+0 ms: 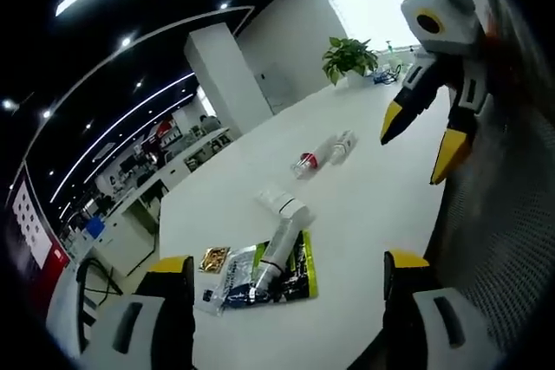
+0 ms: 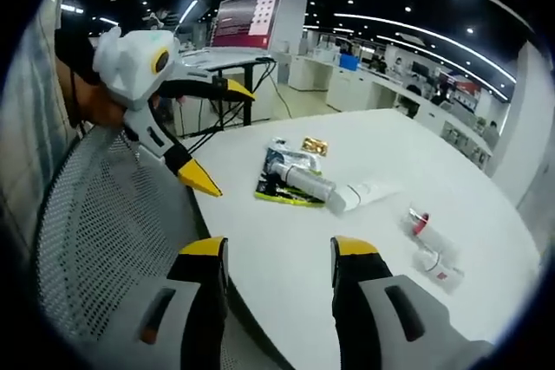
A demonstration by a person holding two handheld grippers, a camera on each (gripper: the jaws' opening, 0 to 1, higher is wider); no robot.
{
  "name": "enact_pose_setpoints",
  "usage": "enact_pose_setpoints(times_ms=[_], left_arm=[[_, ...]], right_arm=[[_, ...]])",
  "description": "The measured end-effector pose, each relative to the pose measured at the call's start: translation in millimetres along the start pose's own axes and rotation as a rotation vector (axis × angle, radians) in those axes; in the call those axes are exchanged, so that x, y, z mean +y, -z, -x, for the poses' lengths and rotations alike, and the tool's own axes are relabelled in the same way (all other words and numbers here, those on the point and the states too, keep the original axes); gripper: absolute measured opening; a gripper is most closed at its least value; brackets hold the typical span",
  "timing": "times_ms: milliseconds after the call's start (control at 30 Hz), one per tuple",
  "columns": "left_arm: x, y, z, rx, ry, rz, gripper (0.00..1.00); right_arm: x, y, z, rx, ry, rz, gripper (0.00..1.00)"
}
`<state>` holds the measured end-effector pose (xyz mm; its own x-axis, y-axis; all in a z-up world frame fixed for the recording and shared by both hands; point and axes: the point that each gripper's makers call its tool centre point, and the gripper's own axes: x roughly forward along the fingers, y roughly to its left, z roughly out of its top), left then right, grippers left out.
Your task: Arrange the skincare products in the storage area until every visible bottle or jar stands upright without overlapping.
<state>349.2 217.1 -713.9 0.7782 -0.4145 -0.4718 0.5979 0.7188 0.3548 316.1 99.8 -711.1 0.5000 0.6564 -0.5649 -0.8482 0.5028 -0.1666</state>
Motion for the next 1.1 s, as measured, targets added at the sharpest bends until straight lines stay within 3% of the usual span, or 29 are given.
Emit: enact_pose_setpoints(times_ms=[100,200,367,600,867,1033,1100], left_arm=[[-3.2,-0.4,0,-0.001,0.013,-0.013,0.93],[-2.5,2.4,-1,0.013,0.012,-0.008,0.93],[-3.6,1.0,-1,0.005,0.014,-0.032,0.93],[5.1,5.2,-1,0.02,-0.02,0.008,0.9],[8.1,7.2,0,0.029,-0.03,-0.004,0.85],[7.4,5.4,1,0.023,-0.028,0.002,0.82],[9.0,3.1,2,0.01,-0.038,0.006,0.81]], right_arm=[[12,1.8,-2,0.009,-0.036,0.044,0.45],[5,3.8,-2,0.015,-0.028,-0.002,0.45],[-27,3.2,0,0.004,0.051,-0.169,0.43],[-66,1.5,-16,0.028,0.103,-0.21,0.42],[-108,-20.9,-44,0.0,0.134,-0.243,0.42],[-123,-23.6,-66,0.041,0.112,-0.362,0.43],[-132,-29.9,-72,0.033,0.121,-0.357,0.43]])
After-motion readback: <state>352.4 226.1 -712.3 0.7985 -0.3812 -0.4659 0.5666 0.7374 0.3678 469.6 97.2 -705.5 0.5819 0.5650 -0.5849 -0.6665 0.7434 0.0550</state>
